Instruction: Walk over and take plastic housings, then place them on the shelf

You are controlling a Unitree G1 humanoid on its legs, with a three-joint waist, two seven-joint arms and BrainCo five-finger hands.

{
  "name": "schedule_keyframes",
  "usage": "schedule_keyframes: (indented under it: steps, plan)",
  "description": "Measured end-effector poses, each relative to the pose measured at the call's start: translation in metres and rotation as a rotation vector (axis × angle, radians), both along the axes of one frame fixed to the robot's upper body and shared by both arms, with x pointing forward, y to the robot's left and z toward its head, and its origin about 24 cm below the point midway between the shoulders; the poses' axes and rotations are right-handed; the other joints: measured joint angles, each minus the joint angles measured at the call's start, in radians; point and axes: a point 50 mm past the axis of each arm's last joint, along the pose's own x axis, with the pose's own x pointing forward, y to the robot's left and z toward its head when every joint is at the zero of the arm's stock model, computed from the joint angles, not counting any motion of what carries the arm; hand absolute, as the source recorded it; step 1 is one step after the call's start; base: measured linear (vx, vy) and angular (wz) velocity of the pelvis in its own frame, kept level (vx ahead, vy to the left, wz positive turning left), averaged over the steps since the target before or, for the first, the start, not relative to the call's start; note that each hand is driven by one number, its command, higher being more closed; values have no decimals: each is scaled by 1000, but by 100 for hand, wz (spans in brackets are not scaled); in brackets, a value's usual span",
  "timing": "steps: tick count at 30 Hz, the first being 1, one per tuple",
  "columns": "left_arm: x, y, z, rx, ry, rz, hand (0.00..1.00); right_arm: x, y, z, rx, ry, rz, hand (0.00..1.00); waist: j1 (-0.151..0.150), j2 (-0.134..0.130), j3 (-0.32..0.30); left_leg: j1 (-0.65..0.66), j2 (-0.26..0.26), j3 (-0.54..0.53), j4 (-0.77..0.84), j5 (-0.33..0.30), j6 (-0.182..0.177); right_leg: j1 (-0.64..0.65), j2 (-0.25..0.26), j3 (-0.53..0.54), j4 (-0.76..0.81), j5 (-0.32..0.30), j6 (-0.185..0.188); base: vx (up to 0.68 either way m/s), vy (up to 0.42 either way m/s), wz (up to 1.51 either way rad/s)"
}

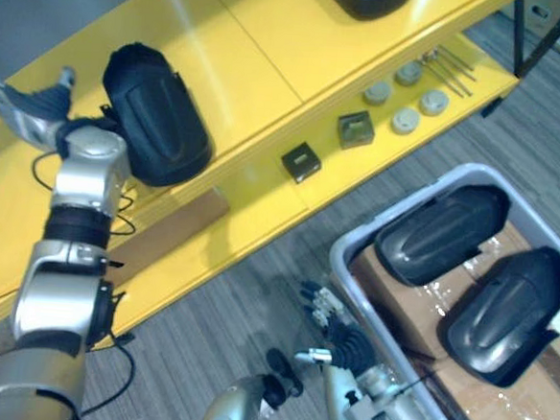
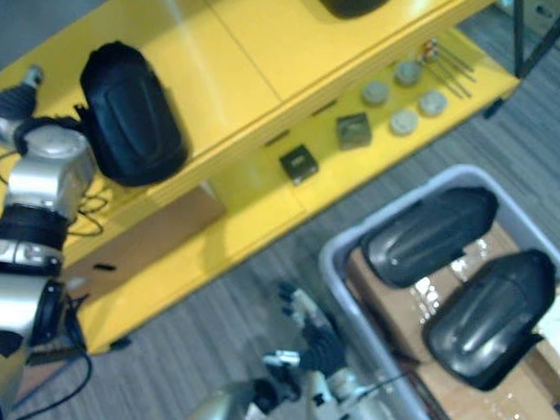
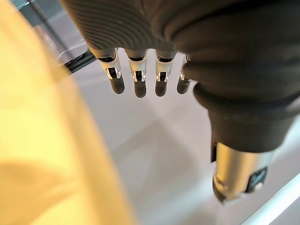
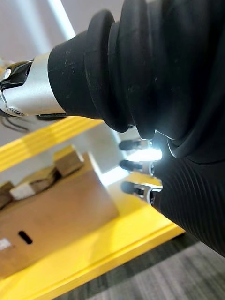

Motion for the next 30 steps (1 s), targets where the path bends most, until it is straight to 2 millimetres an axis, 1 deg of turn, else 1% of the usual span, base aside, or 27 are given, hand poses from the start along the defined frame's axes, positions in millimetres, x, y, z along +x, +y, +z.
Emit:
schedule_keyframes:
  steps: [2,4,6,7,10,11,12,13,15,16,17,18,19,20,21,22,24,25,27,28,29,30]
  plan:
    - [-6,4,10,65,-45,29,0,-2,0,-1,9,2,-9,0,-2,0,0,28,0,0,-9,0,0,29,0,-6,-8,-2,-3,49,5,4]
    - [-9,4,16,99,-84,33,0,-4,0,0,27,-3,-19,0,-5,-3,-4,62,1,-5,-20,0,0,64,0,-17,-12,-11,-4,54,11,8]
    - [-14,10,24,137,-123,43,0,-3,2,1,75,3,-43,0,-9,-15,-26,87,-3,-8,-45,4,-5,83,-1,-28,-12,-24,-4,50,1,10]
    - [-15,11,23,143,-125,42,0,-4,1,0,86,8,-56,0,-9,-16,-39,89,-3,-10,-48,5,-7,85,-1,-31,-13,-27,-5,79,-8,13]
    - [-15,14,8,175,-108,-12,0,-4,-5,-11,74,54,-123,0,-19,-15,-103,135,-4,-33,-83,21,-24,140,0,-57,-45,-36,-8,122,-9,18]
    - [-15,15,5,182,-100,-21,0,-4,-7,-14,68,61,-134,0,-19,-14,-117,140,-4,-35,-85,25,-25,150,1,-59,-54,-36,-8,129,-11,11]
    - [-16,16,-1,194,-92,-42,0,-3,-11,-17,57,71,-159,0,-20,-13,-140,152,-4,-43,-89,34,-24,174,0,-66,-75,-35,-9,119,-12,22]
    - [-16,17,-7,211,-91,-68,0,0,-17,-18,47,69,-202,0,-28,-7,-160,166,-4,-69,-98,38,-26,203,-2,-82,-99,-34,-8,117,-10,26]
    - [-18,17,-15,235,-92,-104,0,6,-27,-19,32,54,-259,0,-27,-5,-189,180,-4,-92,-113,49,-24,234,-2,-96,-132,-28,-9,102,-4,24]
    - [-23,19,-21,252,-113,-133,0,12,-35,-19,26,39,-305,0,-27,-5,-208,188,-4,-107,-118,56,-23,260,-2,-107,-165,-18,-8,95,-4,22]
    - [-31,21,-27,276,-137,-168,0,18,-43,-18,24,18,-358,0,-20,-6,-229,188,-3,-137,-118,64,-21,283,-3,-114,-203,-3,-10,95,-6,19]
    - [-35,21,-30,290,-144,-183,0,22,-47,-16,25,4,-384,0,-15,-8,-236,188,-3,-148,-118,67,-23,295,-3,-118,-222,5,-9,84,-3,27]
    - [-47,21,-39,322,-145,-217,0,28,-58,-12,26,-31,-450,0,-6,-10,-253,189,-2,-179,-118,72,-22,331,-6,-141,-275,25,-11,86,-2,30]
    - [-51,20,-42,336,-151,-237,0,30,-63,-10,24,-46,-480,0,1,-11,-255,192,-2,-196,-118,73,-22,347,-7,-152,-292,31,-11,88,5,43]
    - [-63,18,-50,352,-155,-268,0,33,-73,-6,18,-71,-536,0,17,-13,-258,207,-2,-210,-127,73,-22,379,-6,-168,-320,40,-10,58,4,35]
    - [-71,18,-55,354,-159,-274,0,34,-78,-4,14,-80,-562,0,23,-13,-265,211,-2,-227,-133,73,-22,391,-6,-182,-334,44,-10,71,0,52]
    - [-102,23,-73,334,-180,-278,0,34,-101,1,0,-109,-669,0,62,-23,-299,223,-4,-274,-163,75,-26,431,-3,-228,-384,57,-10,51,-8,56]
    - [-110,25,-78,335,-175,-275,0,34,-105,3,-1,-115,-693,0,72,-29,-308,223,-4,-288,-167,75,-26,438,-2,-240,-394,60,-10,18,-12,51]
    - [-146,30,-92,337,-149,-259,0,32,-125,7,0,-135,-781,0,119,-56,-335,222,-5,-314,-184,75,-26,455,-1,-271,-431,73,-8,-22,-15,42]
    - [-154,31,-95,337,-142,-253,0,32,-129,9,4,-141,-801,0,131,-62,-338,222,-7,-322,-185,75,-27,463,-1,-275,-440,77,-7,-35,-5,34]
    - [-170,31,-104,330,-118,-242,0,31,-137,12,13,-156,-841,0,154,-70,-343,222,-9,-343,-188,75,-27,468,-3,-290,-443,79,-6,-43,9,38]
    - [-183,30,-113,309,-94,-231,0,32,-144,15,19,-174,-877,0,170,-75,-346,221,-13,-359,-192,75,-27,472,-6,-304,-444,80,-5,-54,17,38]
